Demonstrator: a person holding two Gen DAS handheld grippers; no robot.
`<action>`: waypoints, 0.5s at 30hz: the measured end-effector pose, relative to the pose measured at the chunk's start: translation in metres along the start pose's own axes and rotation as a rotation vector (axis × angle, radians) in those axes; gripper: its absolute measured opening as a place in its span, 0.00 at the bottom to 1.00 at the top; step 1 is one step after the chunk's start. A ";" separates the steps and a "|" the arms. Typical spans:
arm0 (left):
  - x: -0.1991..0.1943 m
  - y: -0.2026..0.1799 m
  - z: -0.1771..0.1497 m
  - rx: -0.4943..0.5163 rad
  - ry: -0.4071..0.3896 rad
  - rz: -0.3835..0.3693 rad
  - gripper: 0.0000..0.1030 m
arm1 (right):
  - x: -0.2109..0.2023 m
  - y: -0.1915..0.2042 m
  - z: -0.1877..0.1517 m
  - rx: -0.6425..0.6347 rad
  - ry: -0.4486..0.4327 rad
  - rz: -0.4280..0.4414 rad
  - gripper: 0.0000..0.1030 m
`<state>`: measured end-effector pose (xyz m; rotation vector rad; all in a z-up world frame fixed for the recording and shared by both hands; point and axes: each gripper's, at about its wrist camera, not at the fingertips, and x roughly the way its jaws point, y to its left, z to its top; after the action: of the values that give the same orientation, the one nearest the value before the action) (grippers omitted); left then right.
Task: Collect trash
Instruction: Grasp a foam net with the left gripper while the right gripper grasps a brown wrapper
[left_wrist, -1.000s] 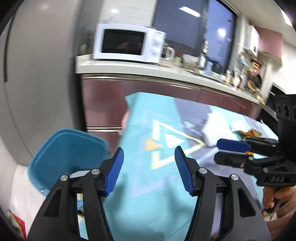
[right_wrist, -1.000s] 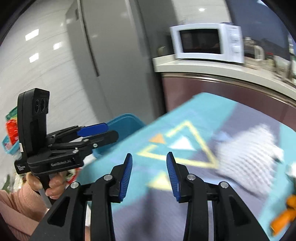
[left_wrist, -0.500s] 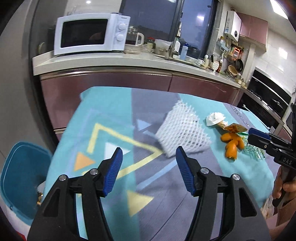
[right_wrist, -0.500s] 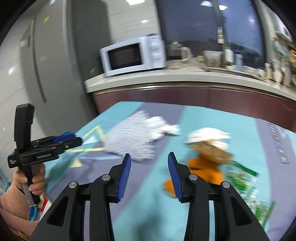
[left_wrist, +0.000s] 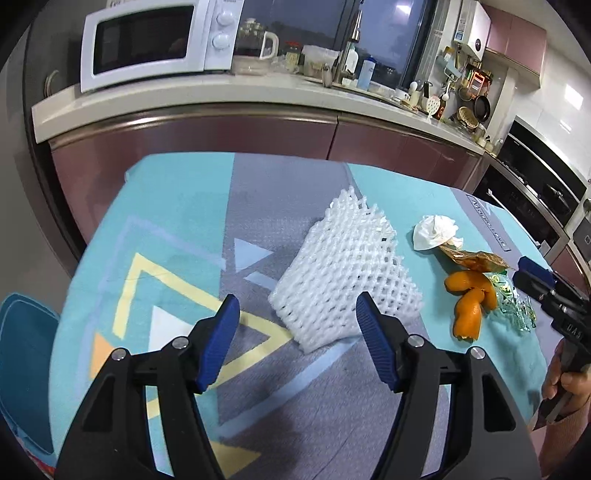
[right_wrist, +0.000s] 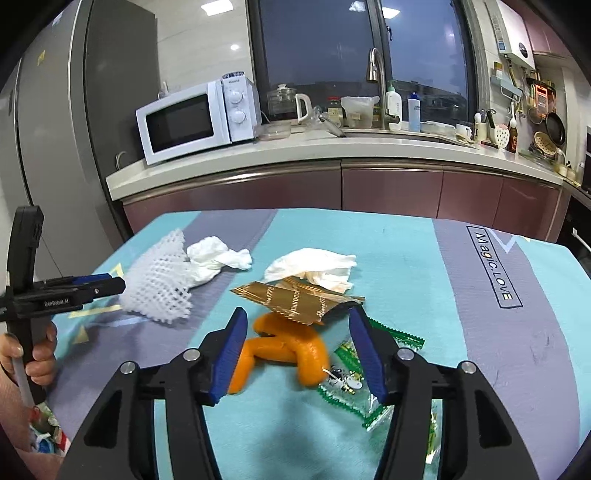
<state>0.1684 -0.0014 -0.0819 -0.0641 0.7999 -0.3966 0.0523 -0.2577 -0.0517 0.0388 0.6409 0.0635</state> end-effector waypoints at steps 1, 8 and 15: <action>0.003 -0.001 0.001 -0.003 0.007 -0.005 0.62 | 0.003 0.002 0.000 -0.013 0.005 -0.007 0.58; 0.017 -0.005 0.002 -0.022 0.041 -0.042 0.47 | 0.018 0.014 0.003 -0.116 0.022 -0.043 0.58; 0.018 -0.010 -0.003 -0.018 0.049 -0.066 0.18 | 0.026 0.018 0.000 -0.164 0.055 -0.046 0.22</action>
<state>0.1742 -0.0172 -0.0938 -0.0980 0.8512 -0.4546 0.0722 -0.2380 -0.0663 -0.1363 0.6899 0.0725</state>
